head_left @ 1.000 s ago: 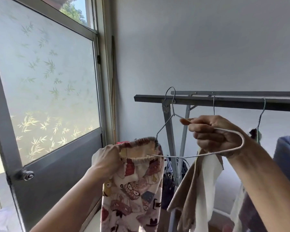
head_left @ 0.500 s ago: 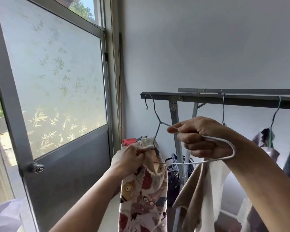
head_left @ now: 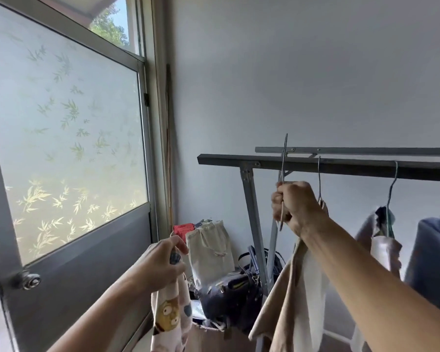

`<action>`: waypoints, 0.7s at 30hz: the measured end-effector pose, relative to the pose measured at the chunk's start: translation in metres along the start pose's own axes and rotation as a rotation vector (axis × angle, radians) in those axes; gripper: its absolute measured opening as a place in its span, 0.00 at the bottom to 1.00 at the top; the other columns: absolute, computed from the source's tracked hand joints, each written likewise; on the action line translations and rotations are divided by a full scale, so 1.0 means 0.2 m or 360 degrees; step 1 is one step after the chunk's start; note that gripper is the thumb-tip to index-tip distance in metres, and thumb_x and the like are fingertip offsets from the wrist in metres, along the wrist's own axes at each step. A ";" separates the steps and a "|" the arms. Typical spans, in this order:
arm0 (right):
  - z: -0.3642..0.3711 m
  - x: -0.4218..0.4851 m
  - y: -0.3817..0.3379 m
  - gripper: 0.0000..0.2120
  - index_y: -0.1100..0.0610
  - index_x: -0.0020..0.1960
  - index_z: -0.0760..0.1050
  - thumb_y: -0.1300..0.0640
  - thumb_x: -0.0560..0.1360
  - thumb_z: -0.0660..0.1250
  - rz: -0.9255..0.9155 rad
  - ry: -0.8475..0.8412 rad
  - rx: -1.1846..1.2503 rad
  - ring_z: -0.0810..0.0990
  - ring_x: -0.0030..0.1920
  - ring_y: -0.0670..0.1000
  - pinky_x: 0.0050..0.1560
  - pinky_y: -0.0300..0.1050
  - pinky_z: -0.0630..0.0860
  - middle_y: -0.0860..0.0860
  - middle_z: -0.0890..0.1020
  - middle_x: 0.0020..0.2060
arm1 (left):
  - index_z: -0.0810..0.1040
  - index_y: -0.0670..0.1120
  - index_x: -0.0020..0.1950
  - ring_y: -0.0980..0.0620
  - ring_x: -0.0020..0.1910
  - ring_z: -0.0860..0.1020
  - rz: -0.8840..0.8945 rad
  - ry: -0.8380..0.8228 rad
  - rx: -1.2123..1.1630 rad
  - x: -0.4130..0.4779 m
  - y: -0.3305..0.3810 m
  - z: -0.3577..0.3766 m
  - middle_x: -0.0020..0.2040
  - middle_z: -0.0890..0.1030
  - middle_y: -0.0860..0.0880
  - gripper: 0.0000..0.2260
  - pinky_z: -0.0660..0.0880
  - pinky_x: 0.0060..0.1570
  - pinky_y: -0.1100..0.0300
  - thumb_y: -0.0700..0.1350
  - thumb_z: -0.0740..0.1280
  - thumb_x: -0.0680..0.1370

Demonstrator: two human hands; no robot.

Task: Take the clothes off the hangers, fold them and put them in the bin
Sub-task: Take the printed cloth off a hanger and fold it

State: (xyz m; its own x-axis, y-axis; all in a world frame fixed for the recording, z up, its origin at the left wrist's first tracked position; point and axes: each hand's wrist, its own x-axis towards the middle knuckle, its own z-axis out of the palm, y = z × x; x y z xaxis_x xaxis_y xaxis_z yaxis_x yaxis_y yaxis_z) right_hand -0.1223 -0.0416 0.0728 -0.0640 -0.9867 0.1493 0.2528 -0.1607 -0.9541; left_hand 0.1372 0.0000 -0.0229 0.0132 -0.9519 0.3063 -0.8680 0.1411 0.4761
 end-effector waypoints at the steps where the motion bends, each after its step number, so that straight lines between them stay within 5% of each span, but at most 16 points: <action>1: 0.00 0.03 0.01 0.14 0.57 0.40 0.64 0.71 0.76 0.46 0.0017 0.0049 -0.0061 0.58 0.18 0.44 0.24 0.35 0.54 0.50 0.64 0.24 | 0.76 0.54 0.48 0.56 0.40 0.79 0.0021 0.0021 -0.0053 -0.01 0.00 -0.03 0.43 0.81 0.50 0.09 0.75 0.33 0.67 0.40 0.67 0.73; 8: 0.00 0.07 0.13 0.11 0.63 0.56 0.67 0.68 0.79 0.48 0.0194 0.0097 -0.0351 0.62 0.16 0.45 0.19 0.34 0.62 0.56 0.70 0.30 | 0.79 0.48 0.49 0.49 0.45 0.82 0.0129 -0.0019 -0.0512 -0.06 0.05 -0.23 0.46 0.82 0.46 0.12 0.82 0.43 0.55 0.32 0.67 0.73; 11: -0.03 0.03 0.17 0.14 0.66 0.60 0.68 0.57 0.82 0.52 0.0100 0.0120 -0.1045 0.71 0.27 0.51 0.31 0.46 0.70 0.57 0.74 0.36 | 0.78 0.48 0.49 0.51 0.44 0.80 0.0171 -0.0080 -0.0539 -0.10 0.07 -0.29 0.46 0.80 0.46 0.15 0.79 0.38 0.62 0.29 0.65 0.73; 14: -0.09 -0.08 0.21 0.21 0.65 0.63 0.63 0.47 0.83 0.49 -0.0371 0.0382 -0.2094 0.79 0.47 0.62 0.43 0.50 0.66 0.60 0.73 0.50 | 0.78 0.46 0.49 0.50 0.44 0.80 0.0155 -0.0140 -0.0605 -0.14 0.06 -0.33 0.46 0.79 0.47 0.15 0.78 0.35 0.63 0.28 0.62 0.73; 16: -0.06 -0.18 0.24 0.18 0.62 0.64 0.64 0.49 0.82 0.53 -0.0983 0.0522 -0.2098 0.79 0.43 0.63 0.39 0.47 0.66 0.60 0.72 0.55 | 0.79 0.46 0.48 0.50 0.44 0.80 0.0176 -0.0166 -0.0651 -0.16 0.05 -0.35 0.45 0.78 0.48 0.16 0.77 0.35 0.64 0.26 0.60 0.72; 18: 0.03 -0.28 0.26 0.16 0.57 0.66 0.67 0.53 0.80 0.61 -0.1387 0.0149 -0.1790 0.78 0.41 0.54 0.38 0.43 0.68 0.54 0.73 0.54 | 0.80 0.48 0.45 0.50 0.44 0.79 0.0235 -0.0192 -0.0700 -0.17 0.05 -0.37 0.45 0.79 0.47 0.18 0.77 0.36 0.64 0.26 0.61 0.70; 21: 0.18 -0.33 0.34 0.23 0.51 0.67 0.67 0.56 0.74 0.70 -0.1208 -0.0862 -0.1634 0.71 0.54 0.44 0.54 0.42 0.73 0.47 0.73 0.56 | 0.81 0.54 0.39 0.49 0.44 0.78 0.0333 -0.0229 -0.0772 -0.19 0.07 -0.39 0.44 0.78 0.47 0.16 0.76 0.39 0.62 0.33 0.63 0.65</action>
State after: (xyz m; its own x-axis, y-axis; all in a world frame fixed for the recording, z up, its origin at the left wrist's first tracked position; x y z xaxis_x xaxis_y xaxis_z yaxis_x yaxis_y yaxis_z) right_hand -0.0666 0.0114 0.0066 0.5735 -0.5902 0.5681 -0.5056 -0.8006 -0.3214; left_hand 0.1621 0.0600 0.0360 -0.2326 -0.9128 0.3356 -0.5157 0.4084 0.7531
